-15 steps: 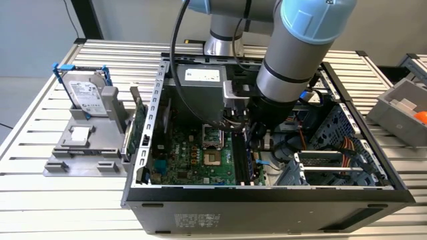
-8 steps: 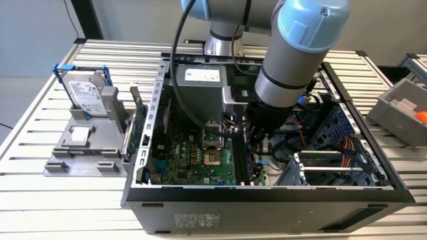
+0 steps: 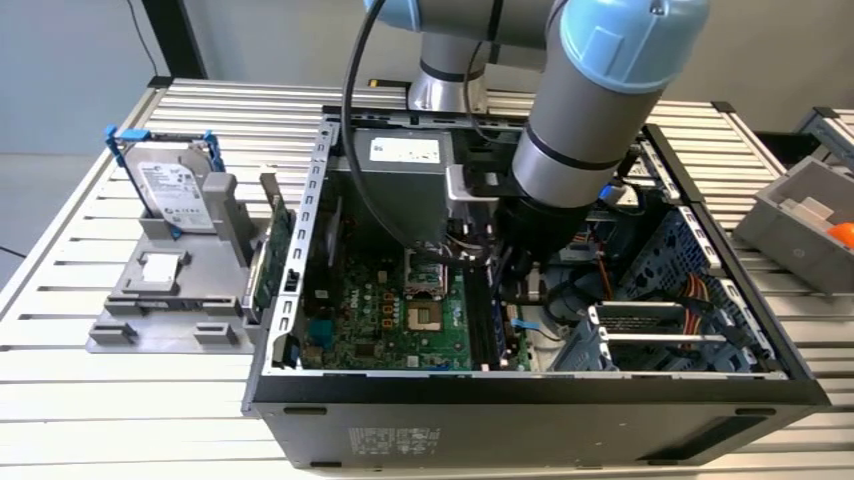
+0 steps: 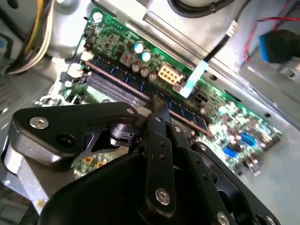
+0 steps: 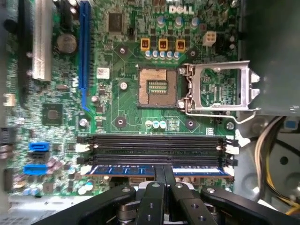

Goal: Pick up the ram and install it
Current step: 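Press down the ram until it locks into place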

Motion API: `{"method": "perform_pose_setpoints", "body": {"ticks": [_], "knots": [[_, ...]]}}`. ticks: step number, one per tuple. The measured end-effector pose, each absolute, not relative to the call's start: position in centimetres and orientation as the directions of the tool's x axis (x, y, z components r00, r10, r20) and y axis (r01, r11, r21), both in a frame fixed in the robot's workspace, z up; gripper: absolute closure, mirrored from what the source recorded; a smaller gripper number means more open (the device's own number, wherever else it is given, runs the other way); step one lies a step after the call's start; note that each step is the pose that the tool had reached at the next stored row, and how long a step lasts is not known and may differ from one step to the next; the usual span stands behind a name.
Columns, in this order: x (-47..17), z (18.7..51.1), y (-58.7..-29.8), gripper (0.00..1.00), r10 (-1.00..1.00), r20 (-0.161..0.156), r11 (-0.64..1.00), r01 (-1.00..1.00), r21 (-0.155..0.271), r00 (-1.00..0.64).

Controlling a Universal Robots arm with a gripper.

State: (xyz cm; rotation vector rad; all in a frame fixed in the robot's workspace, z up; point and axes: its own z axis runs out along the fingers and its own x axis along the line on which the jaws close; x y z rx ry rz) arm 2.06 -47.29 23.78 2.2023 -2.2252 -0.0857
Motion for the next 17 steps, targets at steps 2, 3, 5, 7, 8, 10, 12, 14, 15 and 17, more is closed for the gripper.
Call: {"method": "perform_pose_setpoints", "body": {"ticks": [2,3,5,7,8,10,12,14,15,17], "knots": [[2.1,24.7,-47.3,1.00,-0.999,-0.031,0.010,-0.999,0.046,-0.011],[2.1,25.1,-47.3,1.00,-0.999,-0.032,0.010,-0.999,0.046,-0.011],[2.1,26.1,-47.3,1.00,-0.999,-0.032,0.010,-0.999,0.046,-0.011],[2.1,27.0,-47.3,1.00,-0.999,-0.032,0.010,-0.999,0.046,-0.011],[2.1,27.4,-47.3,1.00,-0.999,-0.031,0.010,-0.999,0.046,-0.011],[2.1,28.0,-47.3,1.00,-0.999,-0.032,0.010,-0.999,0.046,-0.011],[2.1,28.0,-47.3,1.00,-0.999,-0.031,0.010,-0.999,0.046,-0.011],[2.1,28.0,-47.3,1.00,-0.999,-0.030,0.010,-0.999,0.046,-0.011],[2.1,28.0,-47.3,1.00,-1.000,-0.029,0.010,-0.999,0.046,-0.011],[2.1,28.0,-47.3,1.00,-1.000,-0.028,0.010,-0.999,0.046,-0.011]]}}
